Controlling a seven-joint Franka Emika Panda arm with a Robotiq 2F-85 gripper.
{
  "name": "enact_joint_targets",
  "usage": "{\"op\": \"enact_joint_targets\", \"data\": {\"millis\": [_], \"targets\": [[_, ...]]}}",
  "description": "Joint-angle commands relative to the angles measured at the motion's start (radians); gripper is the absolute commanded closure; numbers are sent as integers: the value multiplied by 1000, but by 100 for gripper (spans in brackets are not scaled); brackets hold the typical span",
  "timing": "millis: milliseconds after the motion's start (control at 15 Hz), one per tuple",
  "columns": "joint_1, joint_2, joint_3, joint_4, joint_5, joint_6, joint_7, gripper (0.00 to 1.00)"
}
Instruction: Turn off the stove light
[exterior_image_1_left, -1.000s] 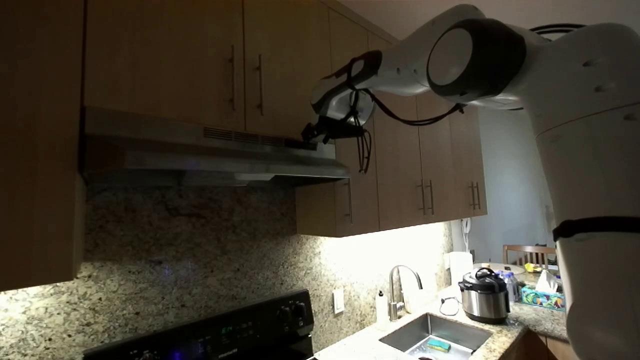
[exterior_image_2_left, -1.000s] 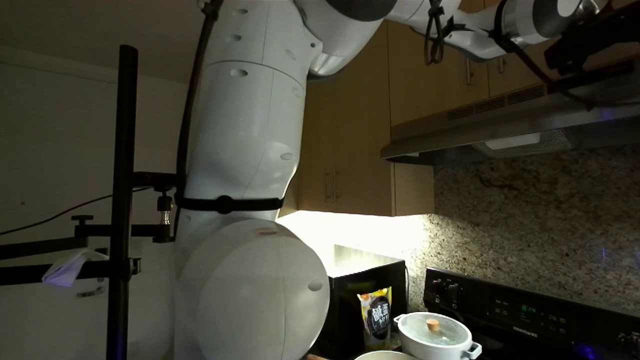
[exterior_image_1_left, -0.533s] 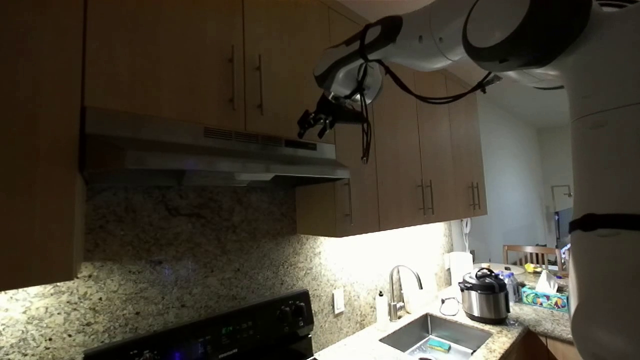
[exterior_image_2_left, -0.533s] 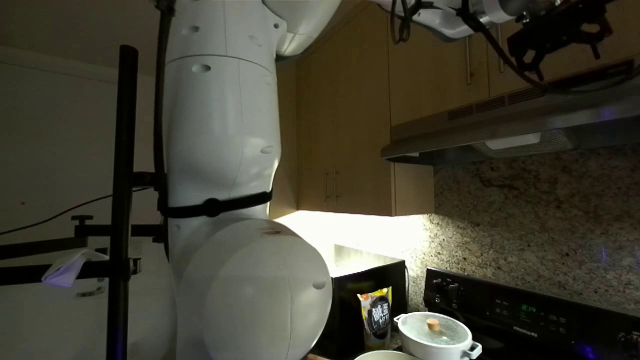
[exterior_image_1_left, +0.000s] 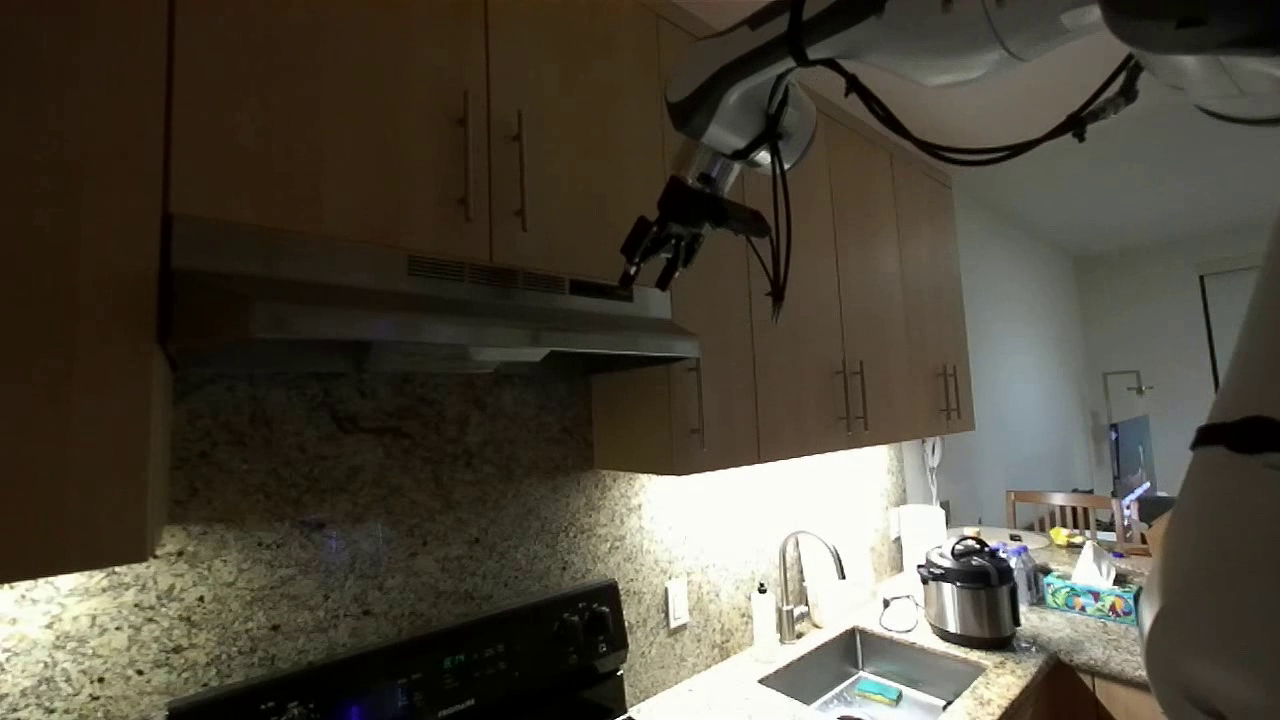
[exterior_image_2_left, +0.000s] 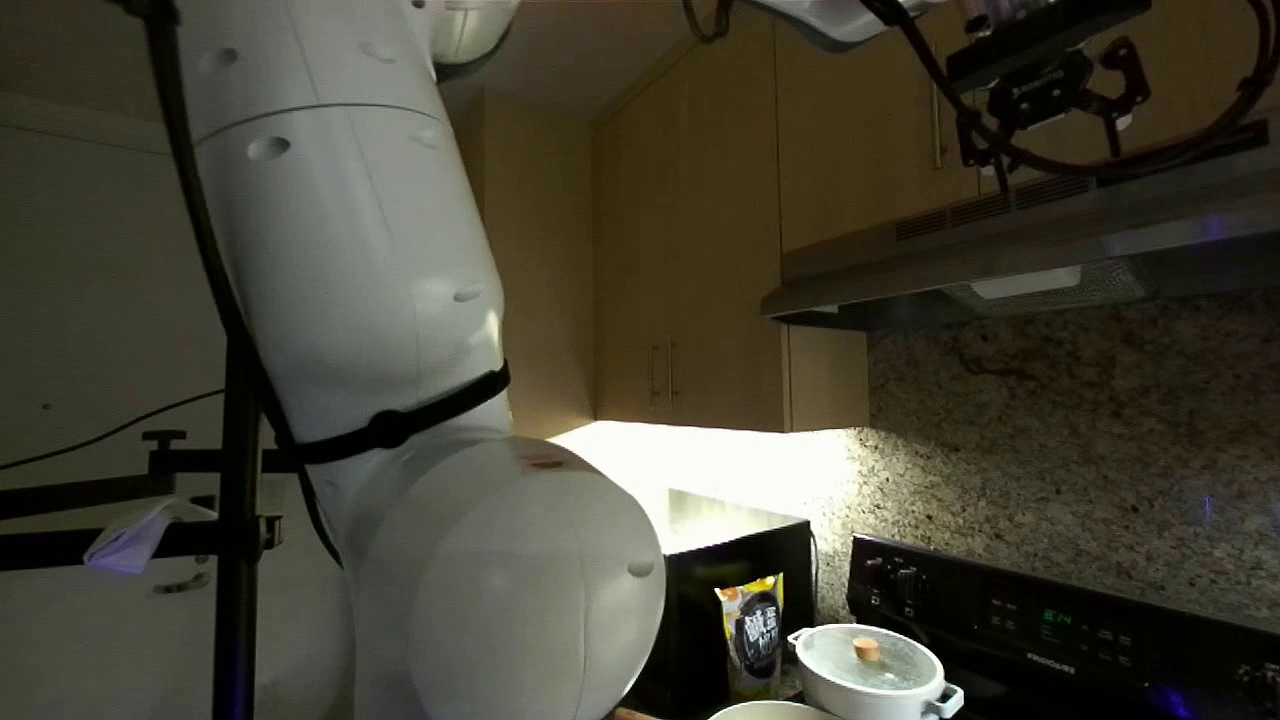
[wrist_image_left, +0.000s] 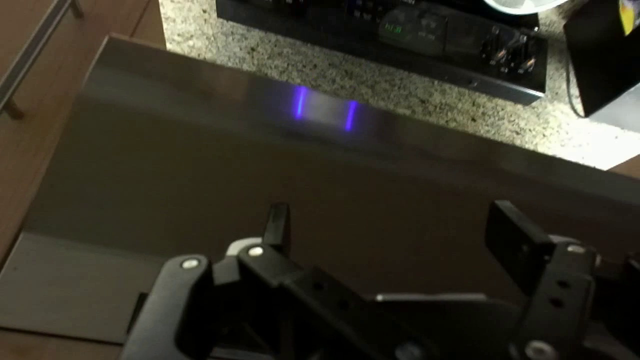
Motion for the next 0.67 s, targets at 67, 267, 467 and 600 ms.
{"op": "enact_joint_targets", "data": {"millis": [67, 267, 467, 600], "targets": [[9, -162, 25, -179, -82, -99, 47, 0], [11, -233, 58, -267, -118, -173, 99, 0], [19, -284, 87, -344, -120, -223, 168, 0], [17, -303, 107, -382, -133, -244, 215, 0]]}}
